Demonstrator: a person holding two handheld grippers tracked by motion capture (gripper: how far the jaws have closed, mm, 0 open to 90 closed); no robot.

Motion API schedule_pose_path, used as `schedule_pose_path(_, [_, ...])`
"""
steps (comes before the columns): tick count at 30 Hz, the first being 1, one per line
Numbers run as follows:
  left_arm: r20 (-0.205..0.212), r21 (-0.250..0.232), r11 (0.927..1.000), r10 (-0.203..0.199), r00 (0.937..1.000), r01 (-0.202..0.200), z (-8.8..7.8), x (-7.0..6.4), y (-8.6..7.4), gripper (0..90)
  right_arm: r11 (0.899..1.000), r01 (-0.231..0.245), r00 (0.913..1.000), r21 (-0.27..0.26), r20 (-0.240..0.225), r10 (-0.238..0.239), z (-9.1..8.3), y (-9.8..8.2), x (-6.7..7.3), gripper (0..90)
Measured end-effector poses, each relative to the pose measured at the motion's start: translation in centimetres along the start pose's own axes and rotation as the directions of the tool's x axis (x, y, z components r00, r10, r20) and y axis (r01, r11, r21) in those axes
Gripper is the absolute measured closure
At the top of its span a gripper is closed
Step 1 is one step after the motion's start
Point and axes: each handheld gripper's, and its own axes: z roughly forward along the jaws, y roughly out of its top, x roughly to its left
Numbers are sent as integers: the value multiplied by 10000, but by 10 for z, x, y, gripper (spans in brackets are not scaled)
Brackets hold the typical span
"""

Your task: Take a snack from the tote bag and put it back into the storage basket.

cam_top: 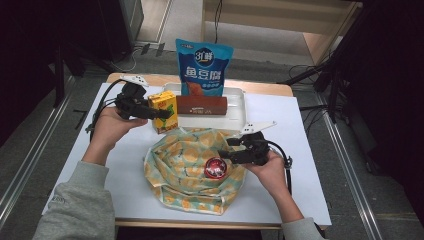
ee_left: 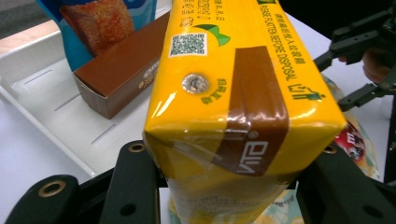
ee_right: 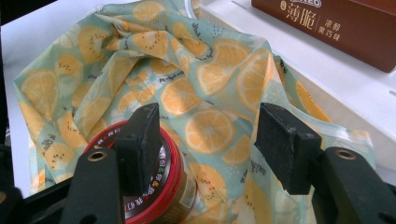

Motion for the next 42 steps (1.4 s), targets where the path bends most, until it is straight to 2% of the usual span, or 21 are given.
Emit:
schedule_pose_path(2, [16, -39, 10000, -81, 10000, 81, 2, 4, 0, 555, 10000, -13, 10000, -13, 13, 13, -1, 0, 0, 410])
schedule_pose_path(8, [-279, -239, 9996, -178, 9995, 172, 8, 12, 0, 555, 10000, -62, 10000, -48, -1, 62, -2, -1, -2, 410])
schedule_pose_path(13, [-568, -11, 9997, -239, 9981, 239, 15, 19, 3, 556, 10000, -61, 10000, -69, -12, 61, -2, -1, -2, 410])
schedule_pose_path(17, [-415, 27, 9997, -240, 9989, 241, 20, 25, 8, 555, 9999, -149, 9999, -62, -20, 149, -3, -2, -1, 410])
schedule_pose_path(19, [-553, -6, 9999, -167, 9983, 167, 23, 25, 11, 555, 9999, -147, 9999, -72, -33, 146, -3, -2, -1, 410])
schedule_pose_path(21, [-373, 7, 9999, -166, 9992, 166, 25, 28, 13, 555, 9999, -143, 9999, -95, -96, 142, -3, -2, -1, 410])
schedule_pose_path(26, [-511, 126, 9998, -138, 9986, 145, 34, 35, 18, 555, 9999, -71, 9998, -111, -159, 69, 0, -3, 1, 410])
schedule_pose_path(29, [-603, 173, 9998, 23, 9982, -12, 39, 37, 18, 555, 9999, -57, 9999, -108, -148, 56, 0, -2, 2, 410])
schedule_pose_path(32, [-559, 85, 9998, -170, 9983, 175, 46, 44, 17, 555, 9999, -79, 9999, -115, -149, 77, -1, -2, 2, 411])
schedule_pose_path(34, [-674, 121, 9999, -83, 9977, 91, 50, 46, 16, 555, 9999, -66, 9999, -111, -160, 65, -1, -2, 2, 411])
schedule_pose_path(38, [-549, -73, 10000, 19, 9985, -23, 56, 53, 13, 554, 9999, -76, 9998, -130, -177, 74, -1, -2, 2, 411])
schedule_pose_path(42, [-616, -204, 9998, 20, 9981, -33, 63, 58, 11, 554, 9999, -77, 9998, -98, -173, 75, 0, -3, 2, 411])
